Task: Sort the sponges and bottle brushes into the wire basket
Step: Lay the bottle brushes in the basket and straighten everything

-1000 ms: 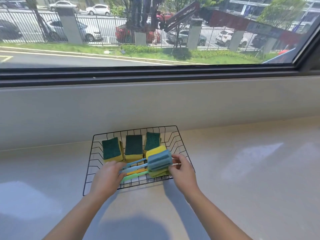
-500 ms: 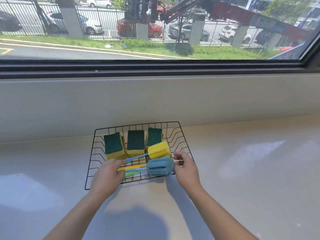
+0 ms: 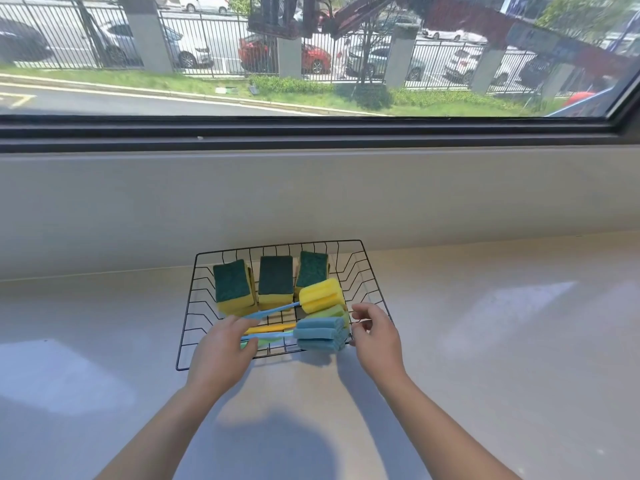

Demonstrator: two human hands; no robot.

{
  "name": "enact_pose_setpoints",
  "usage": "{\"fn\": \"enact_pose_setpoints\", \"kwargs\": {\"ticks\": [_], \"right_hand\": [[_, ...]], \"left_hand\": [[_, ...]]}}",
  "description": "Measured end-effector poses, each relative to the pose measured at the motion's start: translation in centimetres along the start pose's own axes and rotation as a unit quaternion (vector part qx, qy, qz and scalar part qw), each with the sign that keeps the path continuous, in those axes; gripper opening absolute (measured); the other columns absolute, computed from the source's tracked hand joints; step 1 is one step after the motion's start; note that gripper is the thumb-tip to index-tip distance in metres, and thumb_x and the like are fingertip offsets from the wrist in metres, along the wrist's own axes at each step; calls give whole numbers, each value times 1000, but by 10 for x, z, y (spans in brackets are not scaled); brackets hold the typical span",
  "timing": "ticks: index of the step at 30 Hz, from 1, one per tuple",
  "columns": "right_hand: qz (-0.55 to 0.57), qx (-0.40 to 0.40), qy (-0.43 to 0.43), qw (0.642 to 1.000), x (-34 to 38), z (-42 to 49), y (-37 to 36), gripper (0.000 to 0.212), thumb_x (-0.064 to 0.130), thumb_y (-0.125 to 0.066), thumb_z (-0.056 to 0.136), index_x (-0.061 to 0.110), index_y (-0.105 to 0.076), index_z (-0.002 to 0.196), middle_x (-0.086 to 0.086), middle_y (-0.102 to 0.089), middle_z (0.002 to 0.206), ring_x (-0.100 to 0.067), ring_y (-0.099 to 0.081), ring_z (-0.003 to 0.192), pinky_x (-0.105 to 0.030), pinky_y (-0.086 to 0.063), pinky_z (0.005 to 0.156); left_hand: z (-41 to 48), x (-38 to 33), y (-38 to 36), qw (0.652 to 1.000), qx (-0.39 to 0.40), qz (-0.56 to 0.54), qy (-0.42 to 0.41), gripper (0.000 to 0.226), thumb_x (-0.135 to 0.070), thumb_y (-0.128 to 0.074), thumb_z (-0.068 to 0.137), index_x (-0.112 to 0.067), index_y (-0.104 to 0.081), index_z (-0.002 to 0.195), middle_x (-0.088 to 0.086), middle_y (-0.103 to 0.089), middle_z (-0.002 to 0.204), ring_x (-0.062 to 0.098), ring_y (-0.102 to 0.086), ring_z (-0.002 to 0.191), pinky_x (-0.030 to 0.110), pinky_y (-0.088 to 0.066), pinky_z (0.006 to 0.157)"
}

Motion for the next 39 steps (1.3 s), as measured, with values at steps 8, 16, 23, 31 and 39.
{"fn": "enact_pose_setpoints", "kwargs": {"ticks": [8, 16, 23, 31, 39], "right_hand": [[-47, -9, 8, 999, 24, 38, 14, 26, 9, -58, 90, 21, -66, 112, 2, -68, 106, -10, -65, 86, -35, -54, 82], [-197, 134, -23, 971, 60, 130, -44, 42, 46, -62, 93, 11, -62, 117, -7, -68, 114, -27, -64, 103, -44, -55, 92], [-342, 231, -52, 909, 44, 161, -73, 49, 64, -64, 85, 16, -55, 84, -4, -65, 82, -22, -66, 73, -36, -58, 66], [-318, 227, -71, 918, 33, 174, -73, 60, 64, -63, 86, 6, -62, 100, -11, -68, 88, -30, -73, 83, -47, -62, 80], [-231, 256, -111, 932, 26, 186, -79, 51, 54, -69, 87, 7, -61, 107, -15, -71, 102, -29, -75, 87, -41, -65, 76]], "left_hand": [[11, 15, 25, 998, -59, -8, 15, 30, -25, -61, 91, -28, -65, 120, -6, -62, 105, 16, -56, 92, 32, -46, 70], [62, 39, 41, 992, -50, -22, 118, 66, -36, -68, 87, -17, -41, 144, 14, -54, 125, 32, -54, 111, 43, -47, 89], [84, 62, 28, 988, 3, -25, 152, 81, -44, -74, 80, -18, -35, 147, 13, -55, 134, 33, -55, 117, 42, -48, 90], [96, 61, 35, 989, -16, 28, 142, 63, -53, -69, 79, -23, -51, 130, 0, -66, 103, 22, -59, 84, 28, -43, 57], [112, 57, 28, 987, 34, 80, 138, 54, -54, -69, 78, -22, -55, 120, 0, -66, 96, 23, -62, 86, 38, -58, 71]]}}
Point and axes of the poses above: each hand's wrist, its own z-axis towards the middle knuckle, its own y-axis out of the back of the hand, x = y × z, the point moved 7 cm from there along z, towards the middle knuckle
